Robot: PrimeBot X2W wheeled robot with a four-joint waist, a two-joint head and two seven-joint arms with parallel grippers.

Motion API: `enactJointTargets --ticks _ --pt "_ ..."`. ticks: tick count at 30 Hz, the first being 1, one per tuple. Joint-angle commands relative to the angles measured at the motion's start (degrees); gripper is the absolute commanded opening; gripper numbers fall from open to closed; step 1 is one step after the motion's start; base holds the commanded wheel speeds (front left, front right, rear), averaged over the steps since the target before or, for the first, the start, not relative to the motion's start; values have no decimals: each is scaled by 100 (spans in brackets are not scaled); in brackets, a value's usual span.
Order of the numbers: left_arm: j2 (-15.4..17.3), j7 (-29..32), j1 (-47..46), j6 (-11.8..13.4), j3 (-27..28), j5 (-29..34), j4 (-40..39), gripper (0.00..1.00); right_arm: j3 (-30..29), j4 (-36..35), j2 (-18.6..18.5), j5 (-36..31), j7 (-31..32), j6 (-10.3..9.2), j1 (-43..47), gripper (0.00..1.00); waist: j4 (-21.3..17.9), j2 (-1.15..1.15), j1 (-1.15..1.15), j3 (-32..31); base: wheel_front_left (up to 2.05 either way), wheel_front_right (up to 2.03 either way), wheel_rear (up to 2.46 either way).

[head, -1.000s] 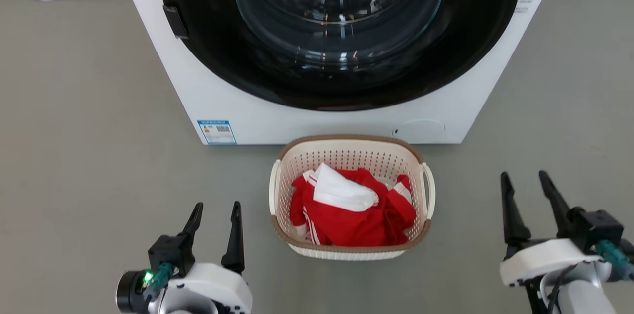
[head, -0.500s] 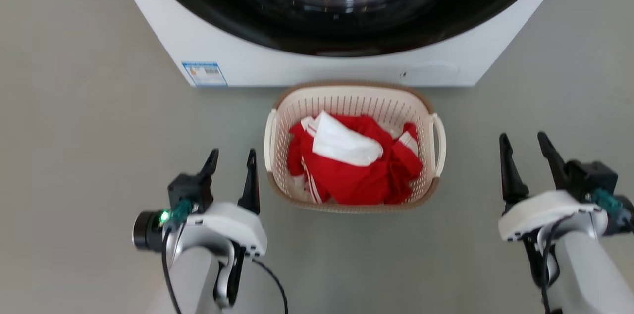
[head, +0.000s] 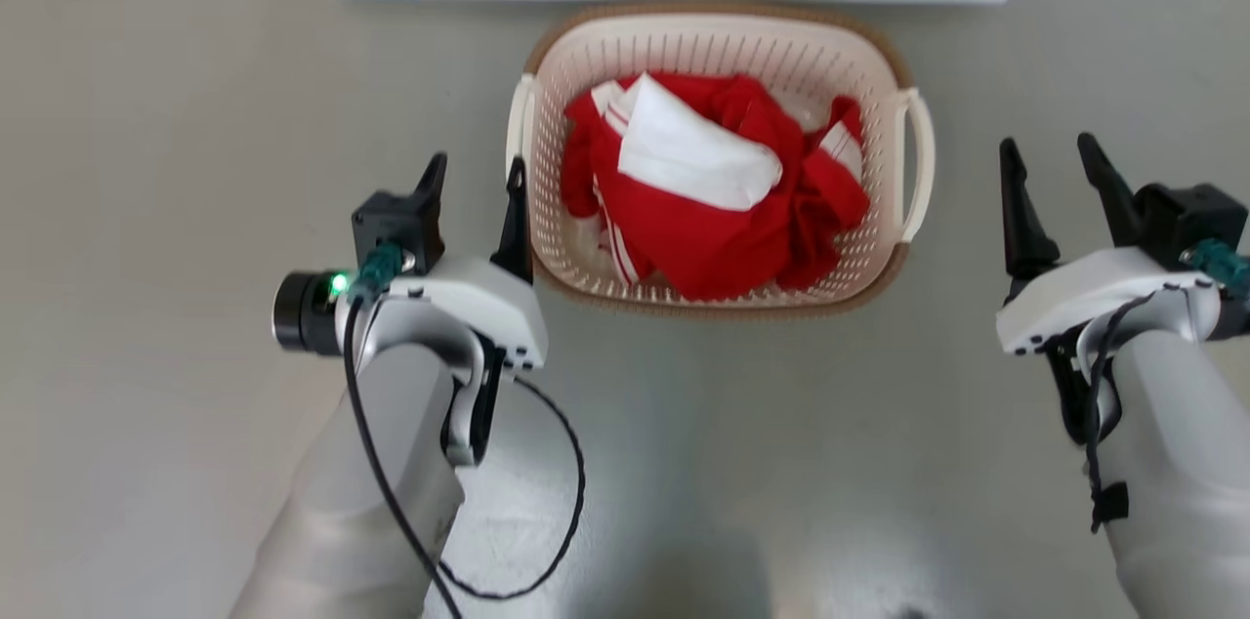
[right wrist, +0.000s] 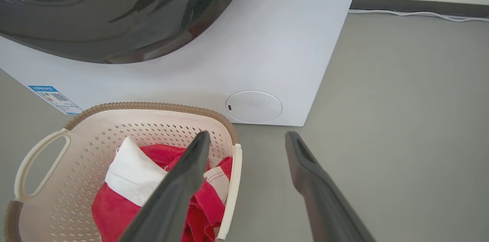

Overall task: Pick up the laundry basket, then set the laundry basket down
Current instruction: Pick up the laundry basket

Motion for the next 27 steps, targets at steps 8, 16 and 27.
enactJointTargets --ticks 8,16,27 --pt "92 -36 -724 240 -105 -171 152 100 218 45 -143 219 -78 34 -398 100 25 0 0 924 0 0 0" --pt "92 -36 -1156 257 -257 -217 339 100 233 19 -238 330 -78 34 -571 100 2 0 0 1365 0 0 0" --pt "92 -36 -1663 344 -342 -202 695 100 360 -38 -272 428 -78 34 -834 100 -24 0 0 1847 0 0 0"
